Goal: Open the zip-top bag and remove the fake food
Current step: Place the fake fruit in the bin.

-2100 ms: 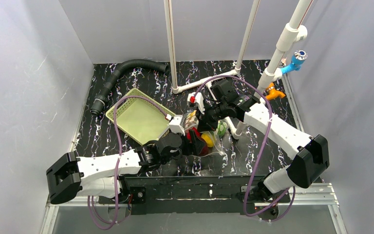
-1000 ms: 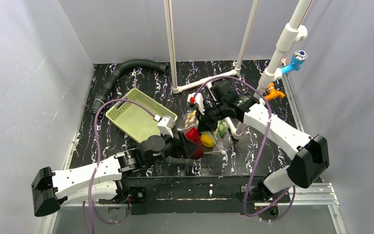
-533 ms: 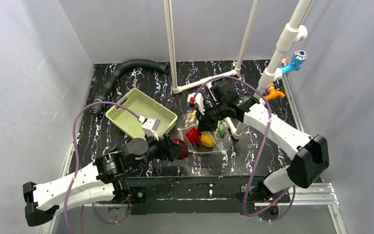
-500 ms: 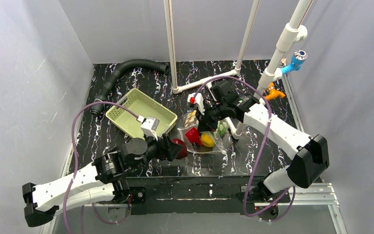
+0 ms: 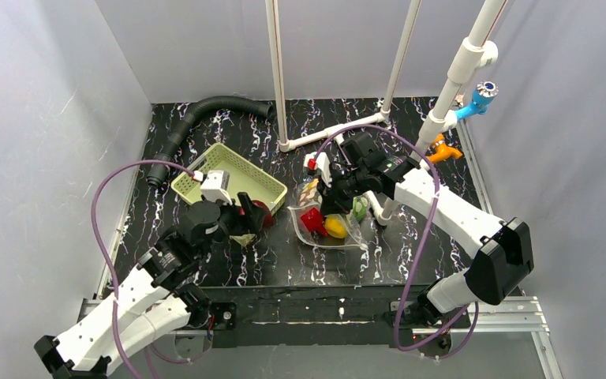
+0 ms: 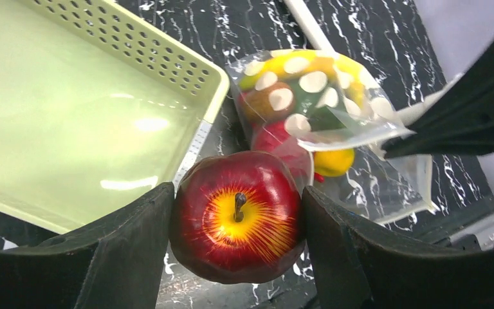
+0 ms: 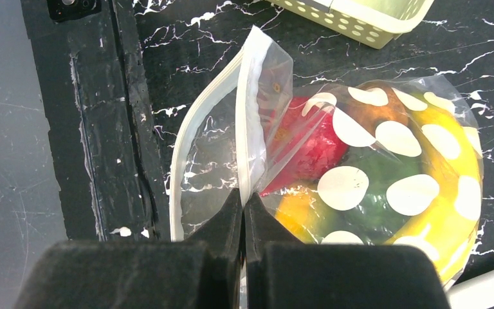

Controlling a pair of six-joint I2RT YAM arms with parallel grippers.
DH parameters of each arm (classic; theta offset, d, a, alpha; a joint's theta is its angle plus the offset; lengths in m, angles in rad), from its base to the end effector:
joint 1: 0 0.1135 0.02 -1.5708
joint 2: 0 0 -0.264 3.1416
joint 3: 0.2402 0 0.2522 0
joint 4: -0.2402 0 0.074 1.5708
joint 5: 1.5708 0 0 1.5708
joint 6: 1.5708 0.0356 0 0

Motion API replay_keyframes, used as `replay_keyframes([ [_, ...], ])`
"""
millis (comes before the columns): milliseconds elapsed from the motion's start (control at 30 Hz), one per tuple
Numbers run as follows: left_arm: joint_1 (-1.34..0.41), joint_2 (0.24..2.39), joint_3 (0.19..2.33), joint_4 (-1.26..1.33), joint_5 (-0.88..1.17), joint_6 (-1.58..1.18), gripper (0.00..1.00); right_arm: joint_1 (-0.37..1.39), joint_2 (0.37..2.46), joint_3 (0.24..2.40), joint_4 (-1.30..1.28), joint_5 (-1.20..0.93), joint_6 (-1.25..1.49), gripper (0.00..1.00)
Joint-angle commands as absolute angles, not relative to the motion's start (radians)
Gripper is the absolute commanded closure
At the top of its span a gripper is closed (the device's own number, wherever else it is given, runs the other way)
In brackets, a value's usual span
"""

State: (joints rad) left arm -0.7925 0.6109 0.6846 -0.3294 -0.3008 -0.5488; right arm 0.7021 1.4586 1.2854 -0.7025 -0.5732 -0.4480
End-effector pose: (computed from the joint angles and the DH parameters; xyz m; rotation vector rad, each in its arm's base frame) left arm 0.1115 -0.0981 0.3155 0.0100 1.8672 -0.6699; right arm 0.2232 0.2141 0.3129 -1.5238 1.8789 0.8136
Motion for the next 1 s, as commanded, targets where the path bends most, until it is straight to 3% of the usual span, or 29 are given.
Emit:
replay_keyframes([
  [0, -0.676, 0.633, 0.718, -0.345, -0.204, -0.496, 1.0, 0.701, 1.431, 1.27, -0.681, -0.589, -0.458, 0.99],
  [333, -0.472, 0.69, 0.693, -0.3, -0.058, -0.512, 1.0, 0.701, 1.435, 1.271, -0.681, -0.593, -0.459, 0.99],
  [967, -0.262, 0.865, 0.666, -0.225, 0.122, -0.581, 1.0, 0.702, 1.439, 1.272, -0.683, -0.597, -0.457, 0.99],
])
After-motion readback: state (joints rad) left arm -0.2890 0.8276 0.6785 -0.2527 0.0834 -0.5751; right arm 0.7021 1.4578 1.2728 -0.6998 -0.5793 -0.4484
